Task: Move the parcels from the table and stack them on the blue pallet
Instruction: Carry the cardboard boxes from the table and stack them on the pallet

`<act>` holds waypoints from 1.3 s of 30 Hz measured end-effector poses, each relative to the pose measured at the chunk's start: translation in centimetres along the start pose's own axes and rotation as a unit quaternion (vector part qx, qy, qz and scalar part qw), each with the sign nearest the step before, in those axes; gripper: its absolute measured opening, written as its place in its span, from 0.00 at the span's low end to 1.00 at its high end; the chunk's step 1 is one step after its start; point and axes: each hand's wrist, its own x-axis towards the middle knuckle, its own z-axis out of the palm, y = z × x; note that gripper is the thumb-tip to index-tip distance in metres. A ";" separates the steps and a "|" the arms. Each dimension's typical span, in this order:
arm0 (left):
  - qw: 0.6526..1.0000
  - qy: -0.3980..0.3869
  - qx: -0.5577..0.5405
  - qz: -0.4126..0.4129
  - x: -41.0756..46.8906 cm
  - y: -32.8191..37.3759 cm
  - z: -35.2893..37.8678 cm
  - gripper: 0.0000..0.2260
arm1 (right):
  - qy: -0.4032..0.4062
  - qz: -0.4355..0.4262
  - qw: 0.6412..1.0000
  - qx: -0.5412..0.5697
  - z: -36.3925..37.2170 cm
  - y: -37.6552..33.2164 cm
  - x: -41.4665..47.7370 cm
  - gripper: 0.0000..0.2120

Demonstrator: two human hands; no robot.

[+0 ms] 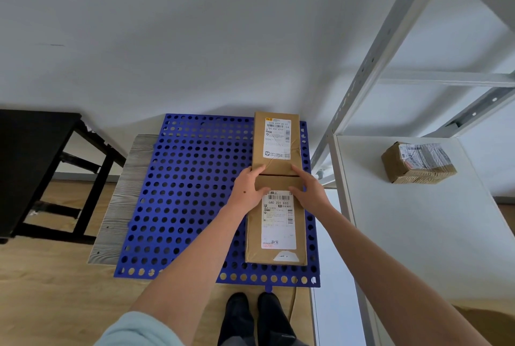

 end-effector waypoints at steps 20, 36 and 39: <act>0.969 0.243 -0.040 0.000 -11.6 1.5 -8.1 0.09 | -0.059 -0.115 0.987 0.096 1.3 -9.3 -5.7 0.15; 0.939 0.304 -0.125 -0.096 -25.3 -10.1 -19.2 0.13 | -0.241 -0.275 0.931 -0.002 13.2 -21.7 -13.9 0.14; 0.939 0.303 -0.126 -0.104 -28.1 -13.6 -22.8 0.14 | -0.247 -0.272 0.930 0.005 17.6 -24.9 -16.0 0.14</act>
